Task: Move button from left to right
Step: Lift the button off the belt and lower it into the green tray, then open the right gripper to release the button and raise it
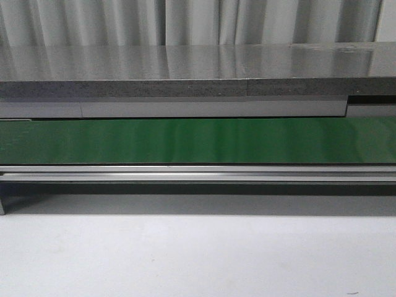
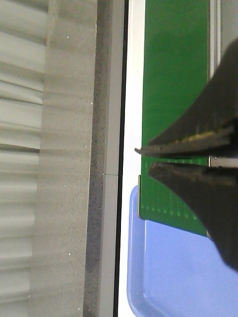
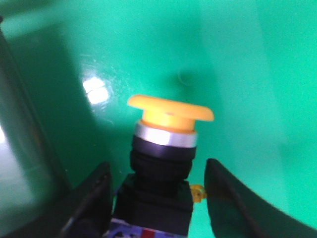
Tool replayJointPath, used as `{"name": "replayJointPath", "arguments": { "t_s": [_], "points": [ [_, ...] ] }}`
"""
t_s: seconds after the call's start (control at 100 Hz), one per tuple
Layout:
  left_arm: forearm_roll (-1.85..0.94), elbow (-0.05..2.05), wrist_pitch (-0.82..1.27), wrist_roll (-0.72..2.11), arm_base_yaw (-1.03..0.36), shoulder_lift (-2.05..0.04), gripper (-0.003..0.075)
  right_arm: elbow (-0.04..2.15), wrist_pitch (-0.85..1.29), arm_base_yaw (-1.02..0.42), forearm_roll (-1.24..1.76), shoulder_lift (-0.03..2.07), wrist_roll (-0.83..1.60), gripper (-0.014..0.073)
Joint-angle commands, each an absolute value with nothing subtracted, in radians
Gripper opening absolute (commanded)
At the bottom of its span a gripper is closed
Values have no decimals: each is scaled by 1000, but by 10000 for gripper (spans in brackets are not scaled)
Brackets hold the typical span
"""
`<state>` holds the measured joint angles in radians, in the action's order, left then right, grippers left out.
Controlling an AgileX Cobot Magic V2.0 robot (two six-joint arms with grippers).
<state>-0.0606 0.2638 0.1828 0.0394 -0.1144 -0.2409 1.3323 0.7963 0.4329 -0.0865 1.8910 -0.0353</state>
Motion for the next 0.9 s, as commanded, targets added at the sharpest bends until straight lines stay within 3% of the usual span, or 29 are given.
{"name": "replayJointPath", "arguments": {
  "t_s": [0.0,0.6,0.89],
  "points": [
    [-70,290,99,32,-123,-249,5,1363,782,437,-102,1842,-24,392],
    [-70,290,99,32,-123,-249,5,1363,744,431,-57,1777,-38,419],
    [-70,290,99,32,-123,-249,5,1354,672,320,-19,1633,-36,419]
  ]
}}
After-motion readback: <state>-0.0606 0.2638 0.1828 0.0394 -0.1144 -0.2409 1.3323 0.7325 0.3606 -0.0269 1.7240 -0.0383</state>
